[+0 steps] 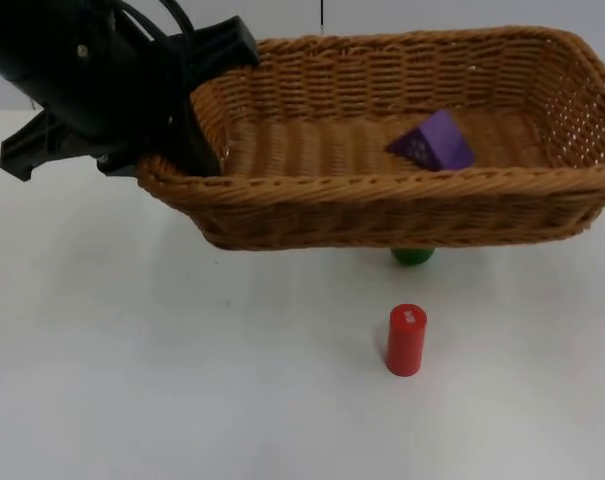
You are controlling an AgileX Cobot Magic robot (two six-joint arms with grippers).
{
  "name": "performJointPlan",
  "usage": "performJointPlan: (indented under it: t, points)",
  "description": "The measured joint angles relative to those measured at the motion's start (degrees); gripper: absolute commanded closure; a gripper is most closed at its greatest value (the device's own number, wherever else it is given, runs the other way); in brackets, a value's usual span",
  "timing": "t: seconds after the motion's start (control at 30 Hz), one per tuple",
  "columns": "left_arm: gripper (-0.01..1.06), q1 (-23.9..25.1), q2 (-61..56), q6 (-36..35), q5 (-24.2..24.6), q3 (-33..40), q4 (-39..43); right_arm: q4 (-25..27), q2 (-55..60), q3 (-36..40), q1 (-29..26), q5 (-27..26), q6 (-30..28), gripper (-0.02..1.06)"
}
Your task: Pick up the basket with the left hand and place the triangular block into the basket with the right hand.
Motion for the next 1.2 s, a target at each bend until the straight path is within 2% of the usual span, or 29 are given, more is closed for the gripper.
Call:
performJointPlan:
  t: [0.2,0.43,0.5,0.57,0.67,0.83,0.97,1.03,1.07,1.2]
  points:
    - [1.04,0.0,1.9,0.0,0.0,0.0,0.2,-3.2,-8.0,0.0,0.0,5.8,1.9,0.01]
    - [1.04,0.0,2.8,0.4,-0.8,0.0,0.6,-3.2,-12.3,0.0,0.0,12.0,1.2,0.01]
    - [1.04,0.0,2.8,0.4,-1.8,0.0,0.7,-1.4,-12.5,0.0,0.0,14.5,-1.3,0.01]
    - [1.04,0.0,2.8,0.4,-2.6,0.0,0.8,4.1,-12.5,0.0,0.0,15.4,-6.2,0.01]
    - [1.04,0.0,2.8,0.4,-2.8,0.0,1.1,7.0,-12.5,0.0,0.0,15.8,-8.4,0.01]
    - [1.04,0.0,2.8,0.4,-2.8,0.0,1.7,8.4,-11.9,-0.5,0.0,15.9,-9.5,0.01]
    - [1.04,0.0,2.8,0.5,-3.0,0.0,2.1,10.4,-9.1,-2.4,0.0,15.9,-12.6,0.01]
    - [1.04,0.0,2.8,0.5,-3.0,0.0,2.1,14.6,-4.7,-4.5,0.0,14.4,-16.9,0.01]
    - [1.04,0.0,2.8,0.5,-3.0,0.0,2.1,14.6,-4.7,-4.5,0.0,14.4,-16.9,0.01]
    - [1.04,0.0,2.8,0.5,-3.0,0.0,2.2,19.3,2.7,-8.9,-0.4,8.9,-19.4,0.01]
